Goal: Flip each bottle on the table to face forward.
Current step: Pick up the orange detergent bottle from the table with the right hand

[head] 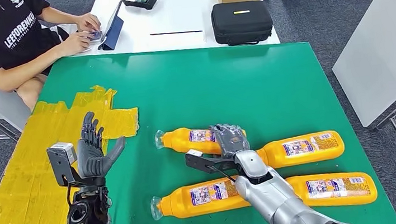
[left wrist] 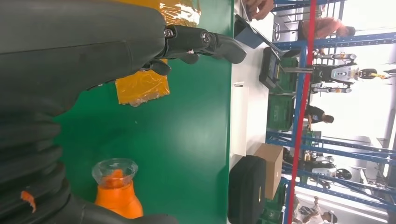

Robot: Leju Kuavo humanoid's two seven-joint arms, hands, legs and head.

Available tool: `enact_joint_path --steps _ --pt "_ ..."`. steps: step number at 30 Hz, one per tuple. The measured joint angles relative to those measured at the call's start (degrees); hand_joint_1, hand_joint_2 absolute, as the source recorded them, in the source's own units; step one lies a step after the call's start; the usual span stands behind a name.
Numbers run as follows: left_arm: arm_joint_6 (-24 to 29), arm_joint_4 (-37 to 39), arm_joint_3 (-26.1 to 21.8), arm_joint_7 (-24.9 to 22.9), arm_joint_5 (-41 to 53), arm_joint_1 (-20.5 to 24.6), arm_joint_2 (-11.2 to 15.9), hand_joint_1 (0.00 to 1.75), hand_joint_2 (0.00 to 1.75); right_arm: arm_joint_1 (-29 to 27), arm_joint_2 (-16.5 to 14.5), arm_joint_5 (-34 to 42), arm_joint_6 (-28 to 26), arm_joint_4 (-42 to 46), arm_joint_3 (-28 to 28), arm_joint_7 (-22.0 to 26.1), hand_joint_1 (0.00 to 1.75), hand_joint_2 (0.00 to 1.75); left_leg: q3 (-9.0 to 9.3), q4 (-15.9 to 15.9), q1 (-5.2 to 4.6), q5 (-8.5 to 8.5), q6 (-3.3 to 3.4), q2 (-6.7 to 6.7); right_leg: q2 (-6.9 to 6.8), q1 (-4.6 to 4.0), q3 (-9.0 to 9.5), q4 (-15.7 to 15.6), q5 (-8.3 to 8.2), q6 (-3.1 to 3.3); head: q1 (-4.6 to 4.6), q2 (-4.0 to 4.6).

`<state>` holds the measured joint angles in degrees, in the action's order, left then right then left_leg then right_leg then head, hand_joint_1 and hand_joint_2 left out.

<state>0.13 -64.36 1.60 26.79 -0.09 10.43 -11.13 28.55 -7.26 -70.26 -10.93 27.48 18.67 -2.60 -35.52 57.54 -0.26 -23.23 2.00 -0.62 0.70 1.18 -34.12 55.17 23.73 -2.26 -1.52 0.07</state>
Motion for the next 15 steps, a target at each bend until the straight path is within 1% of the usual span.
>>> enact_joint_path --steps 2,3,5,6,9,13,15 --pt "-0.03 -0.28 -0.01 -0.08 -0.07 -0.19 0.01 0.00 1.75 -0.69 -0.15 2.39 -3.95 0.52 -0.98 1.68 1.75 1.75 -0.05 0.00 0.00 0.00 0.00 -0.01 0.00 0.00 -0.01 0.01 0.00 0.00 0.01 0.00" --pt "-0.12 -0.61 -0.02 -0.20 -0.13 -0.41 0.01 0.00 1.75 -1.32 -0.28 4.46 -7.00 1.25 -1.84 3.42 1.75 1.75 -0.09 0.00 0.00 0.00 0.00 -0.01 0.00 0.00 -0.04 0.01 -0.01 -0.01 0.01 0.00" --pt "-0.54 -1.61 -0.01 -0.72 -0.04 -1.03 0.02 0.00 1.75 -2.88 -0.63 9.77 -13.07 3.97 -4.01 8.28 1.75 1.75 -0.15 0.00 0.00 0.00 0.00 -0.01 0.01 0.00 -0.10 0.02 -0.01 -0.01 0.01 0.00" --pt "-0.78 -2.19 0.08 -1.16 0.27 -1.36 0.01 0.00 1.75 -3.72 -0.81 12.67 -15.13 5.88 -5.09 11.04 1.75 1.75 -0.17 0.01 0.00 0.00 0.00 0.00 0.01 0.00 -0.13 0.02 -0.01 -0.01 0.00 0.00" --pt "-0.97 -3.56 1.02 -2.54 2.28 -2.23 -0.04 0.00 1.75 -6.55 -1.30 20.37 -17.26 11.94 -7.35 18.30 1.75 1.75 -0.20 0.01 0.00 -0.01 0.00 -0.02 0.00 0.00 -0.16 0.02 0.01 0.00 0.00 0.00" --pt "-0.78 -4.08 3.55 -3.03 3.99 -2.61 -0.09 0.00 1.75 -10.02 -2.05 28.83 -18.99 17.97 -8.55 26.02 1.75 1.75 -0.30 0.00 0.00 -0.02 -0.01 -0.01 0.00 0.00 -0.27 0.02 0.02 0.01 0.00 0.00" --pt "-0.77 -4.34 4.78 -3.05 4.19 -2.63 -0.09 0.00 1.75 -11.16 -2.42 32.52 -20.28 20.12 -8.72 29.02 1.75 1.75 -0.32 0.00 0.00 -0.03 -0.01 -0.01 0.01 0.00 -0.30 0.02 0.03 0.01 0.00 0.00"
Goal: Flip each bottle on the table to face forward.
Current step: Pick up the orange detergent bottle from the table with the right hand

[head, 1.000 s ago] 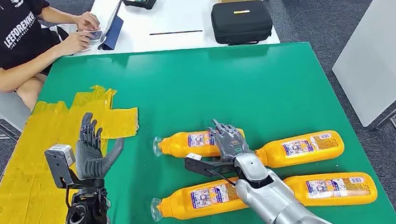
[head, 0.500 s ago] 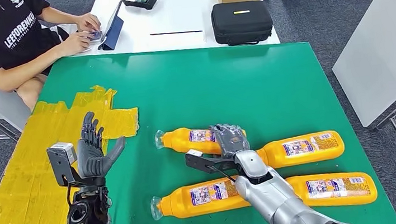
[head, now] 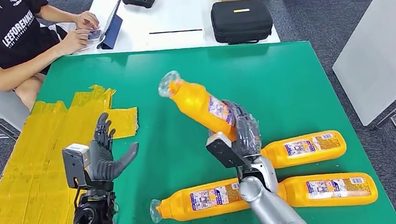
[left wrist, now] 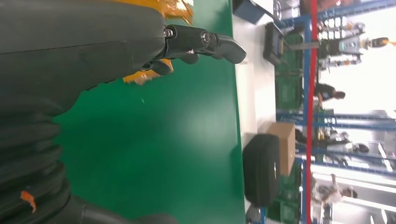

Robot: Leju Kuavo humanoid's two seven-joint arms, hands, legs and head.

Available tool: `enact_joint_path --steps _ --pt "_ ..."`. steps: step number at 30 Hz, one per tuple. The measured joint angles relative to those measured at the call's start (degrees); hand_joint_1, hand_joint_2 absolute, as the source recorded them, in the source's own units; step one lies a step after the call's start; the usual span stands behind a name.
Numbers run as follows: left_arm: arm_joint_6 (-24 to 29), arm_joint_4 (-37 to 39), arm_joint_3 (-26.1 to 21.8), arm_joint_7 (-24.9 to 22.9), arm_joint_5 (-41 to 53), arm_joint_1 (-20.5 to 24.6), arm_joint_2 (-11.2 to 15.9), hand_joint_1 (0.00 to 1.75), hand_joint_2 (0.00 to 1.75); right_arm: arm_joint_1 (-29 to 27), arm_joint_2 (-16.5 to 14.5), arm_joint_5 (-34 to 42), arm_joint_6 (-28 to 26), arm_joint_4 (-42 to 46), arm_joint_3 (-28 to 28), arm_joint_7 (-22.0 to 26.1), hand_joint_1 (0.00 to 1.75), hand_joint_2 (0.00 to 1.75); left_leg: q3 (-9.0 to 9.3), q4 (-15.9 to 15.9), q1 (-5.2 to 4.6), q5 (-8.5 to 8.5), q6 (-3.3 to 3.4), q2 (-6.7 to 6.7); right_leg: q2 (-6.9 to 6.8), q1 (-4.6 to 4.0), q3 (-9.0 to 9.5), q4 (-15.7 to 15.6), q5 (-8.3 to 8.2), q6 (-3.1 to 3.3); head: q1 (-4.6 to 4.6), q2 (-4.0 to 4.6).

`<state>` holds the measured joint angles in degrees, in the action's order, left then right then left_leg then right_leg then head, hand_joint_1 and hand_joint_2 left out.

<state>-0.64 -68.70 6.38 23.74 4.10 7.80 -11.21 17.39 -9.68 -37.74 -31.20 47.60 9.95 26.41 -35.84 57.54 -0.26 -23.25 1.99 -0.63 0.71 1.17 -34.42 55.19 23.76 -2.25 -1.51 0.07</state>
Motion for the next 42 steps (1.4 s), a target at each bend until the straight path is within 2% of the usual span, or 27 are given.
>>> enact_joint_path --steps 6,10,13,18,25,32,42 --pt "-0.24 -0.56 2.01 -0.01 -0.25 -0.03 0.08 0.00 1.75 -1.49 -0.57 5.51 0.65 3.61 -0.01 2.71 1.75 1.75 0.00 0.00 0.00 0.01 0.00 0.00 0.00 0.00 0.00 0.00 -0.01 0.00 0.00 0.00" --pt "-1.11 -0.82 3.25 -0.10 -2.03 -0.01 0.41 0.00 1.75 -1.74 -0.79 12.36 6.59 5.13 1.28 5.10 1.74 1.75 -0.01 0.00 0.00 0.01 0.00 0.03 0.01 0.00 0.00 0.00 -0.02 -0.01 0.00 0.00" --pt "-1.17 -0.98 3.80 -0.27 -3.21 0.07 0.69 0.00 1.75 -1.74 -1.16 13.97 9.76 5.32 3.77 5.57 1.73 1.75 -0.01 0.00 0.01 0.01 0.00 0.02 0.00 -0.01 -0.01 0.00 -0.01 -0.01 -0.01 0.00" --pt "-1.24 -0.98 4.22 -0.38 -4.23 0.21 0.96 0.00 1.75 -1.64 -1.92 14.10 11.14 4.75 8.28 5.69 1.74 1.75 -0.02 -0.01 0.03 0.01 0.00 0.02 0.00 -0.03 -0.03 0.00 0.01 0.01 -0.01 0.00" --pt "-1.36 -0.98 4.44 -0.47 -4.70 0.24 1.23 0.00 1.75 -1.20 -2.43 13.93 11.52 3.51 11.30 5.84 1.73 1.75 -0.05 -0.01 0.02 0.01 0.00 0.01 0.00 -0.01 -0.02 0.00 0.00 0.01 0.01 0.00" --pt "-1.68 -0.93 4.33 -0.55 -5.36 0.76 1.32 0.00 1.75 0.74 -4.39 11.58 11.20 -0.84 16.04 6.12 1.71 1.75 -0.04 -0.01 0.04 0.01 -0.01 0.01 0.00 -0.03 -0.06 0.00 0.00 0.01 -0.01 0.00" --pt "-1.68 -0.50 3.76 -0.55 -6.09 0.52 2.08 0.00 1.75 3.81 -5.63 10.64 12.02 -6.21 19.10 4.50 1.73 1.75 -0.06 -0.01 0.03 0.01 -0.01 0.02 0.01 -0.02 -0.08 0.01 0.00 0.01 0.00 0.00"
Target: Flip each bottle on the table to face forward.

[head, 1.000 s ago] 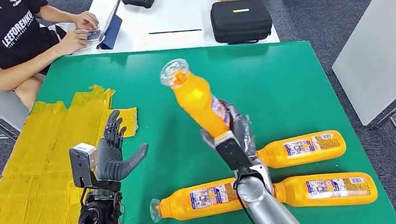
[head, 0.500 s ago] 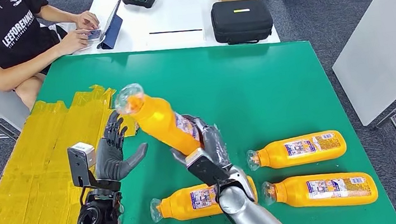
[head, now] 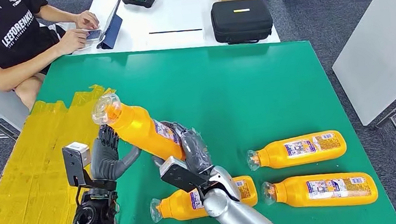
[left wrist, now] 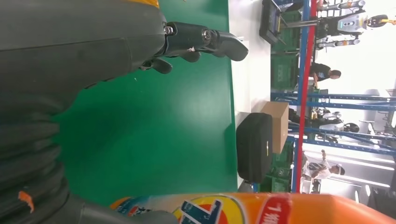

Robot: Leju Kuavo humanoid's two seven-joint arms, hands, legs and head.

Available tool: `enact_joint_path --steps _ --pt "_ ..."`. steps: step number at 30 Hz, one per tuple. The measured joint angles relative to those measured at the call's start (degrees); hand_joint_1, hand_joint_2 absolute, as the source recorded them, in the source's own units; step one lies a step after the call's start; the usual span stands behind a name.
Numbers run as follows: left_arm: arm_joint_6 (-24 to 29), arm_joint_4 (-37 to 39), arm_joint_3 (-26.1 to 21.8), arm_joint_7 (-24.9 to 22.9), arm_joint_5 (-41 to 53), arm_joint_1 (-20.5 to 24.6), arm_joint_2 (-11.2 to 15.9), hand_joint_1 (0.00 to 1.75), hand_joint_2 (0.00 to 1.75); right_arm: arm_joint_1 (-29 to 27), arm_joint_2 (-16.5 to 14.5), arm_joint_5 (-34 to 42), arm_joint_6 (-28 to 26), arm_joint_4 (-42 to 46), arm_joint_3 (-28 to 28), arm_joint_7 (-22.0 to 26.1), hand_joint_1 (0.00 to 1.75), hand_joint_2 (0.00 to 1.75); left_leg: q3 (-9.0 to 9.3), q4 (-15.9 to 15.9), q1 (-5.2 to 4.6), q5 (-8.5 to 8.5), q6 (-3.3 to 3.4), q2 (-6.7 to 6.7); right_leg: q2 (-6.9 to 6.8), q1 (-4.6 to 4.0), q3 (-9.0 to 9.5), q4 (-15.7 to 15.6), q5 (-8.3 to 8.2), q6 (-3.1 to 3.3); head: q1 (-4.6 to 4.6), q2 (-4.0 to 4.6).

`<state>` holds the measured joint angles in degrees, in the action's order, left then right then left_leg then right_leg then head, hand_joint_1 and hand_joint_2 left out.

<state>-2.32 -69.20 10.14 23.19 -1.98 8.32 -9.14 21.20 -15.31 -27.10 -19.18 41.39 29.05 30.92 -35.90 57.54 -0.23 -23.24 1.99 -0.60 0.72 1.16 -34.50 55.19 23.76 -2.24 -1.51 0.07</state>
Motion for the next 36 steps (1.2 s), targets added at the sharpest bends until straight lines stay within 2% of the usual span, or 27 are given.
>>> enact_joint_path --steps 7,18,24,36 --pt "-0.51 -0.03 -0.18 -0.20 -0.71 -0.68 0.20 0.00 1.75 1.74 -0.30 -0.47 -0.13 -3.20 1.40 -1.03 1.72 1.75 0.00 0.00 0.00 0.00 0.00 0.00 0.00 0.00 -0.02 0.00 0.00 0.00 -0.01 0.00" --pt "-1.51 -0.95 0.14 -0.77 -0.86 -0.74 0.17 0.00 1.75 1.89 -0.27 1.49 -4.15 -4.24 1.23 -2.84 1.75 1.75 -0.01 0.00 0.00 0.00 0.00 0.01 0.00 0.00 -0.03 0.00 0.00 0.00 0.01 0.00" --pt "-1.93 -1.02 0.77 -1.08 -0.37 -0.27 0.02 0.00 1.75 1.85 -0.25 3.20 -7.71 -4.20 -0.54 -3.14 1.75 1.75 -0.01 0.00 0.00 0.00 0.00 0.01 0.00 0.00 -0.02 0.00 0.00 0.00 0.01 0.00" --pt "-3.21 -2.76 2.19 -1.25 0.17 -0.10 -0.03 0.00 1.75 2.03 -0.23 4.07 -8.02 -4.23 -2.96 -3.85 1.75 1.75 -0.03 0.00 0.00 0.00 0.00 0.01 0.00 -0.01 -0.03 0.00 -0.01 -0.01 0.01 0.00"
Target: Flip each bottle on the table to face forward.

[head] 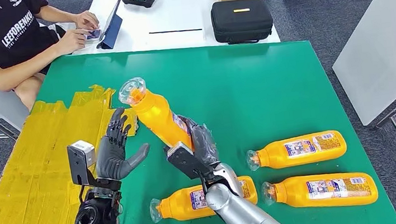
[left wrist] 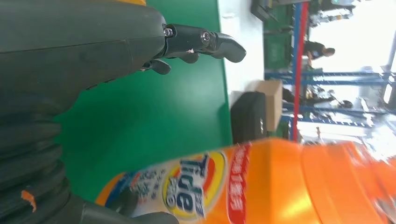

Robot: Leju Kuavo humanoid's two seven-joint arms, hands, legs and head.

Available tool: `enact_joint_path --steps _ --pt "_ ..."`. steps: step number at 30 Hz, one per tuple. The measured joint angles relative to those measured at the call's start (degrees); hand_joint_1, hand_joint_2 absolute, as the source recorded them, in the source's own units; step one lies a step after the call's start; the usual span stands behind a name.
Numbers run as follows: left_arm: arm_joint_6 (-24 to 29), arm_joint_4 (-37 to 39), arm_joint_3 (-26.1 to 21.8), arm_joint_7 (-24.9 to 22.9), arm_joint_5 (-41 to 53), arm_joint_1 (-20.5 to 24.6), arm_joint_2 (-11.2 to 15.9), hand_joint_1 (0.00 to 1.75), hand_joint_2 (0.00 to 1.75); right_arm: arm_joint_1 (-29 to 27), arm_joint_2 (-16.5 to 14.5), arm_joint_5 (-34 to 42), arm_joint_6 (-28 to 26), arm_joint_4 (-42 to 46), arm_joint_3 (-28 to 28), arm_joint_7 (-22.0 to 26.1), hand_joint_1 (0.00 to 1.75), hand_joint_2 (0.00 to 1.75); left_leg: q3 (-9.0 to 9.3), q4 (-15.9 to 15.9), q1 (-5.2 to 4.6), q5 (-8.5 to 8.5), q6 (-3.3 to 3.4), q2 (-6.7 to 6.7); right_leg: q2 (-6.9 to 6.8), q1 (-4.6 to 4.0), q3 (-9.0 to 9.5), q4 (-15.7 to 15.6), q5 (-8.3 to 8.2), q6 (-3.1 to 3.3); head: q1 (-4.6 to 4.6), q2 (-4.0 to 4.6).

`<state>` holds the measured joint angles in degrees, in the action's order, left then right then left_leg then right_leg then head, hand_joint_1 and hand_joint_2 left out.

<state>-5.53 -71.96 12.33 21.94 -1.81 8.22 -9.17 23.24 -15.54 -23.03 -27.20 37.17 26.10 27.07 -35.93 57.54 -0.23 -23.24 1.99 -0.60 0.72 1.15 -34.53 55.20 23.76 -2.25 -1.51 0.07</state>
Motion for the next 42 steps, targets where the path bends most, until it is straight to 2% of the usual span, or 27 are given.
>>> enact_joint_path --steps 10,34,39,42 --pt "-1.88 -5.72 5.39 -0.87 2.43 -0.34 0.01 0.00 1.75 0.91 -0.17 0.91 1.14 -0.03 -0.20 1.20 1.75 1.75 -0.02 0.00 -0.01 0.00 0.00 -0.01 0.00 0.01 0.00 0.00 0.00 0.00 0.00 0.00" --pt "-2.06 -6.33 6.97 -0.90 2.28 0.07 0.03 0.00 1.75 1.37 -0.51 0.39 2.23 -0.29 -0.26 1.26 1.75 1.75 -0.02 0.00 -0.01 0.00 0.00 -0.01 0.00 0.01 -0.01 0.00 -0.01 -0.01 -0.01 0.00" --pt "-2.08 -6.12 7.63 -1.02 1.29 0.71 0.03 0.00 1.75 1.76 -0.90 -2.22 1.42 -0.90 0.45 1.61 1.75 1.75 -0.02 0.00 -0.01 0.00 0.00 -0.01 0.00 0.01 -0.01 0.00 -0.01 -0.01 0.00 0.00" --pt "-1.03 -5.38 7.76 -0.68 -0.25 1.47 0.04 0.00 1.75 1.44 -1.63 -8.69 -1.03 -1.55 2.89 1.67 1.75 1.75 -0.03 0.00 0.00 0.00 0.00 0.02 0.01 0.00 -0.01 0.00 -0.01 -0.01 0.01 0.00"
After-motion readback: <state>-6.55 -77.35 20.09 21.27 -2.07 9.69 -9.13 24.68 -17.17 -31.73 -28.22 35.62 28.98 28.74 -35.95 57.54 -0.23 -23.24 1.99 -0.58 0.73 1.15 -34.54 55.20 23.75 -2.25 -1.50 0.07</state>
